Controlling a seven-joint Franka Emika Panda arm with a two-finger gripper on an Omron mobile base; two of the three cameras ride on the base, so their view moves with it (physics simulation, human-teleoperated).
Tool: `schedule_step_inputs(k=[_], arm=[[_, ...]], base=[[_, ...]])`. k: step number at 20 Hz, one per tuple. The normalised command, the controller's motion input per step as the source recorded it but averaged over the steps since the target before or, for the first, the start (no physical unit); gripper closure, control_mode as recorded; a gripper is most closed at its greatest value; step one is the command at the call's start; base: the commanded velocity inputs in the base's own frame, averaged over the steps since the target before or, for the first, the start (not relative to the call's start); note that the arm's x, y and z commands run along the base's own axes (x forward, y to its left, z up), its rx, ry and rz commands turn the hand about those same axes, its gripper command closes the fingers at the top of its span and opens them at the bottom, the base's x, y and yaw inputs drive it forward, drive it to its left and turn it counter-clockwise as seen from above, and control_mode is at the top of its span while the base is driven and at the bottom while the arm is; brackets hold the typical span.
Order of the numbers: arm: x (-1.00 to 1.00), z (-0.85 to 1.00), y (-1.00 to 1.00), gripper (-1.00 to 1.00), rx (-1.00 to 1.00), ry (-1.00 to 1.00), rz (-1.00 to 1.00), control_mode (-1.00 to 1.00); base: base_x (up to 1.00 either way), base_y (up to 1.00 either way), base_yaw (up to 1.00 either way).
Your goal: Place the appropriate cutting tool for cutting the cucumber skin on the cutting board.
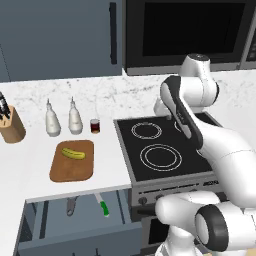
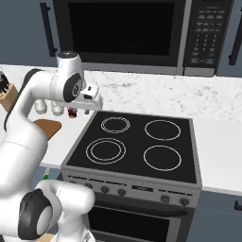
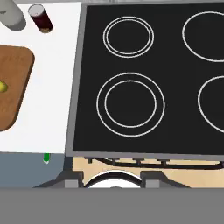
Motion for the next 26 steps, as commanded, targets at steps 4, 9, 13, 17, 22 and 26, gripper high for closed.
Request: schedule_step_inputs(k=[4,9,13,17,22,26], arm=[[-0.47,-0.02,0.02,-1.00,-0.01,-0.10,0.04,-1.00],[-1.00,-0.53,0.76,-1.00,-0.30,-0.44,0.02,-1.00],[-0.66,-0.57,1.00,-1.00,-0.38,0.05,0.00,-1.00],[-0.42,-0.52,1.00,-1.00,-0.31,0.21,-0.03,-1.00],[-0.28,-0.44,0.46,-1.00,-0.06,0.28,0.06,-1.00],[0.00,-0.18,0.37,-1.00,0.03,0.44,0.06,-1.00]], base=[[0.00,0.00,0.00],[0.00,0.00,0.00],[0.00,0.00,0.00],[0.00,0.00,0.00],[0.00,0.00,0.00],[0.00,0.00,0.00]])
